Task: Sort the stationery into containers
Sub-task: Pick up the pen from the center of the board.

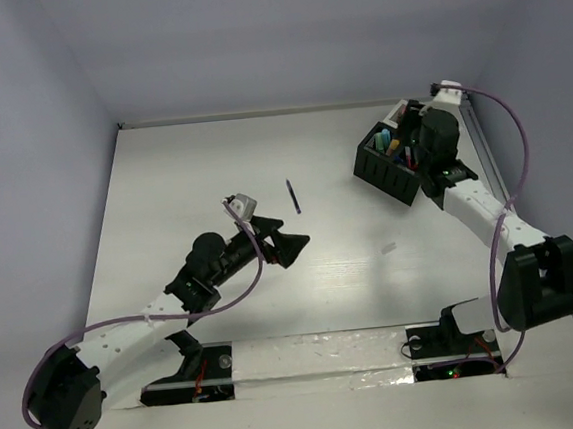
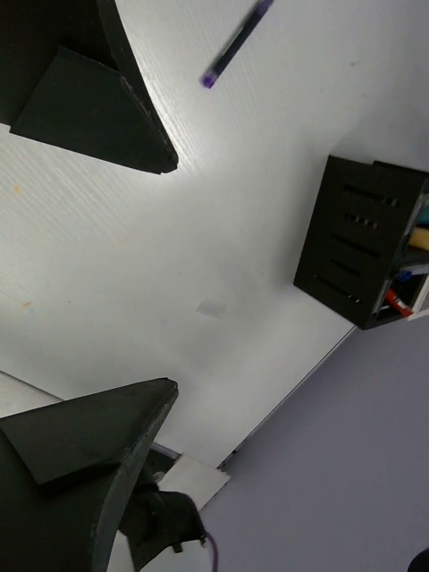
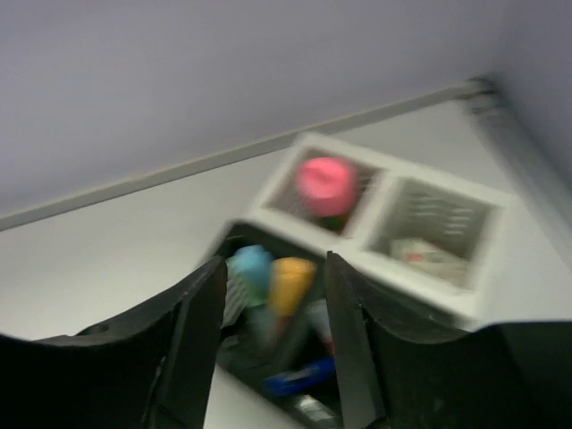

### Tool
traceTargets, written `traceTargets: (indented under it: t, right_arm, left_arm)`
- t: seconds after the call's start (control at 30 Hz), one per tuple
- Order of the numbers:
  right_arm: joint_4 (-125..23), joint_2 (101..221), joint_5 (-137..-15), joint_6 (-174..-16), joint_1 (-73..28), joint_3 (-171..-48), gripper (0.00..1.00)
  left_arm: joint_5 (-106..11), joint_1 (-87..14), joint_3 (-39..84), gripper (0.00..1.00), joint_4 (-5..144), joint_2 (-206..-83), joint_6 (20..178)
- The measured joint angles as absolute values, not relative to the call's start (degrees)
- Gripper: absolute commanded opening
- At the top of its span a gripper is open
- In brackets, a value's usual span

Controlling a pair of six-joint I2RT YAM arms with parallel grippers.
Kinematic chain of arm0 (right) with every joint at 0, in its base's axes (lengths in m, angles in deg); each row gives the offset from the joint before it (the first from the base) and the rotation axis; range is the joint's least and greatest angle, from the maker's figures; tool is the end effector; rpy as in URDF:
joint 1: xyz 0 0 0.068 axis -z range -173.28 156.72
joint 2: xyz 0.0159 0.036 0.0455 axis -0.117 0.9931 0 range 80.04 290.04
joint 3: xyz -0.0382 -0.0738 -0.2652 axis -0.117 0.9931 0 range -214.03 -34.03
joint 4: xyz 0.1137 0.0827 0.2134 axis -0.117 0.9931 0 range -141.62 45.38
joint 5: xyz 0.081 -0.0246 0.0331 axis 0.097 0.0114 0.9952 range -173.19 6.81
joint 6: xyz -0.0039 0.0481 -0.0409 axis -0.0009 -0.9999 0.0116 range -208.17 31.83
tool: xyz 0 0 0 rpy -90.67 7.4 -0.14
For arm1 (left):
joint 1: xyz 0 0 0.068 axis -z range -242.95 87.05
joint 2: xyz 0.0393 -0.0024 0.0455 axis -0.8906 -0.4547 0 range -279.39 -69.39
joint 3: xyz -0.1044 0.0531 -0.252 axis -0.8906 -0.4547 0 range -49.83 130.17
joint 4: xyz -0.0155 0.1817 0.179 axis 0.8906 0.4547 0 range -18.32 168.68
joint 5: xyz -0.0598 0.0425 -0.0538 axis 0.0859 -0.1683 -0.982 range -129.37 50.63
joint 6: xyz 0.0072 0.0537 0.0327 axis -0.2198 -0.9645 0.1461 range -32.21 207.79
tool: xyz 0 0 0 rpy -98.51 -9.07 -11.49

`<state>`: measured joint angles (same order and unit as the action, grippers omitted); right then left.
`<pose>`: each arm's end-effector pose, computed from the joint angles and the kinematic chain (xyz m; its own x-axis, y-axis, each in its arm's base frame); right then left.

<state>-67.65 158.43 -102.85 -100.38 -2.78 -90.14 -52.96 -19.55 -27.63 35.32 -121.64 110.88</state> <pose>0.3266 0.0381 0.3293 -0.0681 0.1907 -0.9793 0.1931 0.9655 0.1746 0.1464 -0.1542 0.2721 -0.2551 -0.2834 -0.9245 0.8017 0.4725 -0.3661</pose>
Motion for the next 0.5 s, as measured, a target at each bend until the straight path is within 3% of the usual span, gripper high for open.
traceTargets:
  t: [0.13,0.3,0.5]
  right_arm:
    - [-60.09,161.43,-95.77,-101.52,-11.32,-98.25,0.49]
    - [-51.50,173.40,-86.70,-102.17,-21.14,-110.97,0.53]
    - [-40.57,188.60,-81.61,-101.93,-25.27,-119.26,0.54]
  left_arm:
    - [-46.71,-19.58,-27.85,0.99,36.94,-118.23,111.23]
    - [-38.51,-21.28,-28.42,0.99,39.17,-114.45,111.21]
    - [-33.72,-22.94,-29.57,0.99,41.59,-114.67,110.53]
